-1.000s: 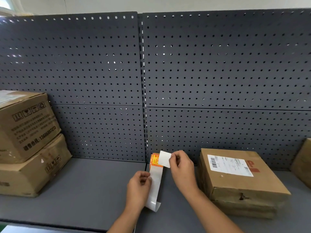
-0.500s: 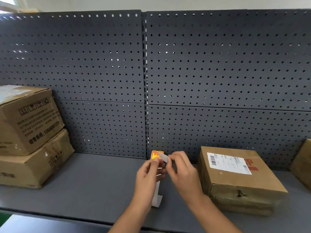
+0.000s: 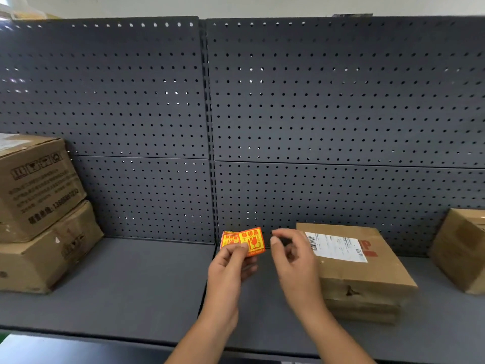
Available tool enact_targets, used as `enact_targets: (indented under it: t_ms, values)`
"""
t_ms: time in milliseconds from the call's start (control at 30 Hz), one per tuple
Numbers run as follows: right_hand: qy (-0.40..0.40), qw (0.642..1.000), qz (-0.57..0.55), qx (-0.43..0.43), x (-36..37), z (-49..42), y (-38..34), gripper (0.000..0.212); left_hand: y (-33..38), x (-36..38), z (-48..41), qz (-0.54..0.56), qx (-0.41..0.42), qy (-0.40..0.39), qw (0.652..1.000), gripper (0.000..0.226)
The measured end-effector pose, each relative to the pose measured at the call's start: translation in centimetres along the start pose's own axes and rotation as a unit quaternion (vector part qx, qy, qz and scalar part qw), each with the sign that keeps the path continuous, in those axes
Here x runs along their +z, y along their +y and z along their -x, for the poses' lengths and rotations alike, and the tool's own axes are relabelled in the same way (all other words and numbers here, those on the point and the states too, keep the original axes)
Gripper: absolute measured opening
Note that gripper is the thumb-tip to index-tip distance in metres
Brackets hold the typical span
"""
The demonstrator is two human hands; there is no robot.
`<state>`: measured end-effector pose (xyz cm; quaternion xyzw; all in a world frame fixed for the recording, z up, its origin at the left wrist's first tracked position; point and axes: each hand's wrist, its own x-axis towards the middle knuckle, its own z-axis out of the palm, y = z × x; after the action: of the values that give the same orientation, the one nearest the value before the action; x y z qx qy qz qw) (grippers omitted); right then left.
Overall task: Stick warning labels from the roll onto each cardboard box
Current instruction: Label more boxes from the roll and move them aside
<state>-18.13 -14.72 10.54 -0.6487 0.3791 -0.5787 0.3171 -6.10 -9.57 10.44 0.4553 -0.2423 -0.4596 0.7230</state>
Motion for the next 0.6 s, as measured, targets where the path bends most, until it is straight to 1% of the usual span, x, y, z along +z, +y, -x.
enact_targets:
  t_ms: [33,67,100,133,233,333,433,600]
  values:
    - [-0.006,0.995,-0.059,0.082,-0.4,-0.4,-0.3,0.007,-0.1,0.3,0.2,-0.004,0.000,-0.004,1.000,0.016]
    - [-0.018,0.981,-0.122,0.148,-0.9,-0.8,-0.4,0.005,-0.3,0.6,0.4,-0.010,0.002,-0.009,1.000,0.017]
    - [-0.030,0.968,-0.164,0.186,-1.5,-1.1,-0.6,0.005,-0.4,0.9,0.7,-0.019,0.004,-0.015,1.000,0.018]
    - [-0.043,0.963,-0.176,0.197,-2.2,-1.3,-0.6,0.008,-0.5,1.2,0.8,-0.026,0.006,-0.022,0.999,0.017]
    - [-0.066,0.965,-0.170,0.187,-4.1,-1.4,-0.6,0.008,-1.0,2.3,1.2,-0.049,0.007,-0.047,0.998,0.014]
    - [-0.062,0.970,-0.154,0.176,-6.0,-1.4,-0.4,0.009,-1.6,3.3,1.5,-0.066,0.017,-0.063,0.996,0.012]
    - [-0.060,0.976,-0.149,0.150,-7.7,-1.1,-0.6,0.004,-2.1,4.4,1.8,-0.081,0.027,-0.085,0.993,0.012]
    - [-0.044,0.986,-0.126,0.103,-10.3,-0.9,-0.8,0.007,-2.8,6.8,2.6,-0.106,0.043,-0.111,0.987,0.013]
